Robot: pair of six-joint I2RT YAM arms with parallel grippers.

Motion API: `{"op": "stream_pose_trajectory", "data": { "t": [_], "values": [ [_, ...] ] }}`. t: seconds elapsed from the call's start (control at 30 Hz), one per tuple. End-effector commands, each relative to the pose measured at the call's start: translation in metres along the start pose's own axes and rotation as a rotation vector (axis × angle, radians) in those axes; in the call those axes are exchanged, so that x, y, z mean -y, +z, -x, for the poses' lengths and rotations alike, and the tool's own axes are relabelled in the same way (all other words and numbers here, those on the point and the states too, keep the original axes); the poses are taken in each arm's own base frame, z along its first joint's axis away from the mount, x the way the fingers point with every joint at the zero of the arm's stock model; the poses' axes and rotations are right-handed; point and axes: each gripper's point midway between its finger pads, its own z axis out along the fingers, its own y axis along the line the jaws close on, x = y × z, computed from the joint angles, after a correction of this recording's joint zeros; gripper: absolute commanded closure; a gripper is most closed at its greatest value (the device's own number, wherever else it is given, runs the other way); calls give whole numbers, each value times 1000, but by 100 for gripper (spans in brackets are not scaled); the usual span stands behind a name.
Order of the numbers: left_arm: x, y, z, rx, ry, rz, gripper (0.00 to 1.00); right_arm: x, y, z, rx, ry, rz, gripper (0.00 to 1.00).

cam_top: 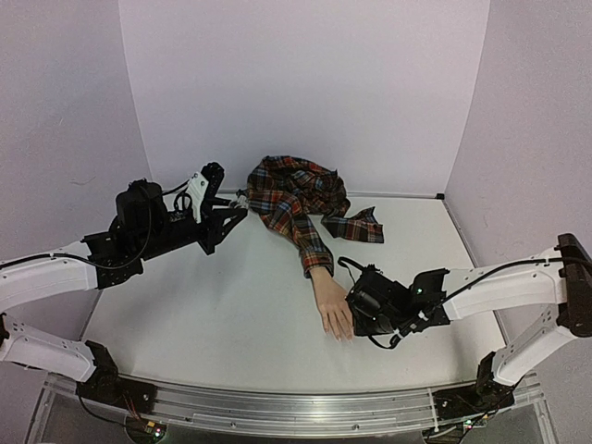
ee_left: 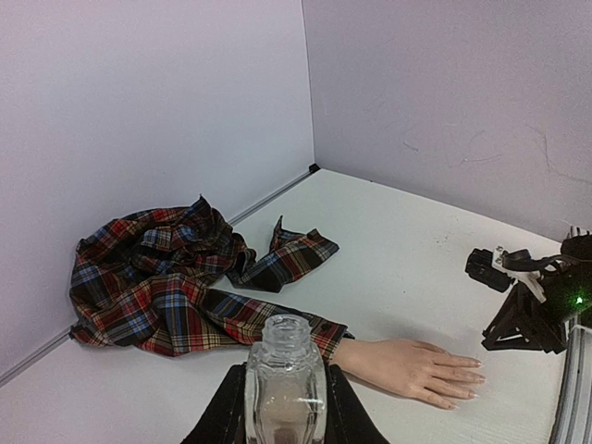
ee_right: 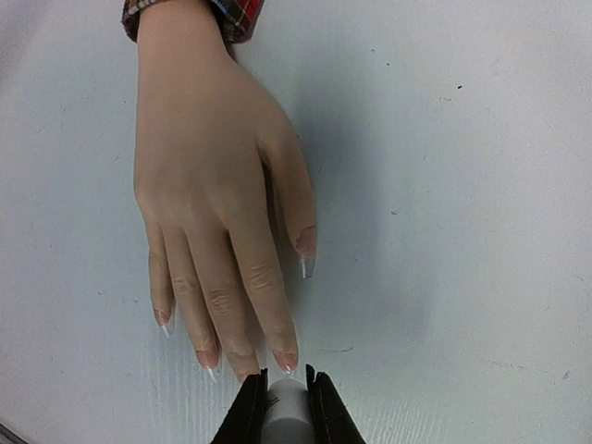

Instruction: Paint the nails

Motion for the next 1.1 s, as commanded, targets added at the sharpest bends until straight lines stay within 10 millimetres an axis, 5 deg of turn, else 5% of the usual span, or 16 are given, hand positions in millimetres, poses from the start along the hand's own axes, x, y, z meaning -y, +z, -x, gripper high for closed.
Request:
{"op": "stream_pose_trajectory", "data": {
  "t": [0.0,1.07],
  "values": [
    [-2,-2,18,60,7,1,100,-7,3,8,18,14,4,100],
    [-3,-2,15,53,6,5,100,-2,15,-3,-11,19,-26,100]
  ]
}}
